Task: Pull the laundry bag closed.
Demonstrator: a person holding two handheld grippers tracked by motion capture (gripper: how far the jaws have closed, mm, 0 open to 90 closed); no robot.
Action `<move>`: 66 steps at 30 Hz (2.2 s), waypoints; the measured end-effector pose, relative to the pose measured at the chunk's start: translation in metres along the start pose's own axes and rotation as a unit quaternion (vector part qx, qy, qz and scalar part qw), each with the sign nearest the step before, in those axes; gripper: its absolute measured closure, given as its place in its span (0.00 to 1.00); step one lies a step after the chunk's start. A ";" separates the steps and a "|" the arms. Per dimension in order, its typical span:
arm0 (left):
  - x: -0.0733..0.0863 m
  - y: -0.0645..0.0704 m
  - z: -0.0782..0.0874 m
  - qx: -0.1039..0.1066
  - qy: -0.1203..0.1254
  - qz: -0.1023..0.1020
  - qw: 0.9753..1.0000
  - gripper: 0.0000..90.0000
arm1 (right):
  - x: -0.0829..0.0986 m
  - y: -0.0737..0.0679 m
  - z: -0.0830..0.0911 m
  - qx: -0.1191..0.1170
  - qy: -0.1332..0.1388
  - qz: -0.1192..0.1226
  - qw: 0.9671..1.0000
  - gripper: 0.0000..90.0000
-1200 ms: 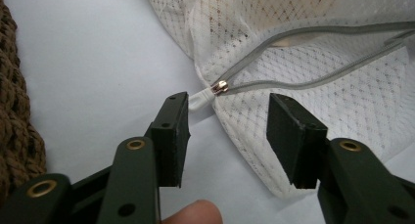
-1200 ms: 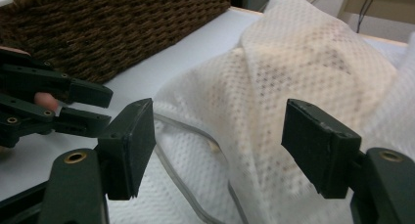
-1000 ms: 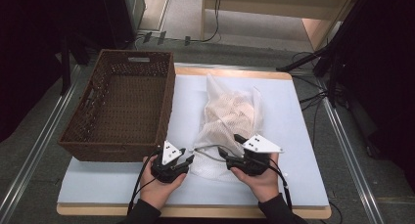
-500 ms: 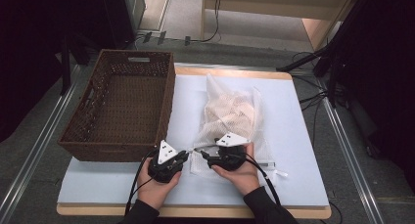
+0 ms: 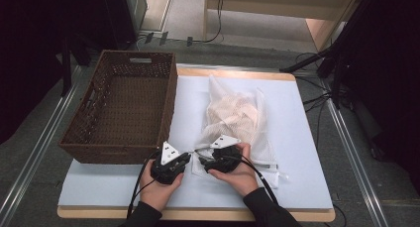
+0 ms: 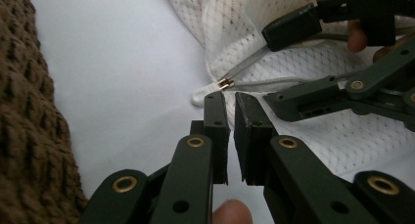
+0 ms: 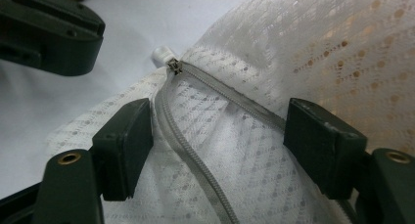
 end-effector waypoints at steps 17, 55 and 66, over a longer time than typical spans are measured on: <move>0.002 0.005 -0.010 -0.004 -0.032 0.004 0.999 0.93 | -0.003 0.002 0.028 -0.036 0.053 -0.046 0.997 0.99; -0.011 0.014 -0.031 0.092 -0.033 0.057 0.994 0.64 | 0.005 -0.003 0.046 -0.071 0.066 -0.040 0.995 0.99; -0.011 0.016 -0.027 0.071 -0.019 0.017 0.997 0.97 | 0.008 -0.004 0.041 -0.079 0.049 -0.042 0.995 0.99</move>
Point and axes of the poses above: each handheld gripper's, and its own axes: z roughly backward along the jaws, x roughly out of its underside, y roughly to its right, the point moved 7 cm from there along -z, roughly forward along the jaws, and after that the axes turned 8 degrees about -z, right-handed, at the moved point
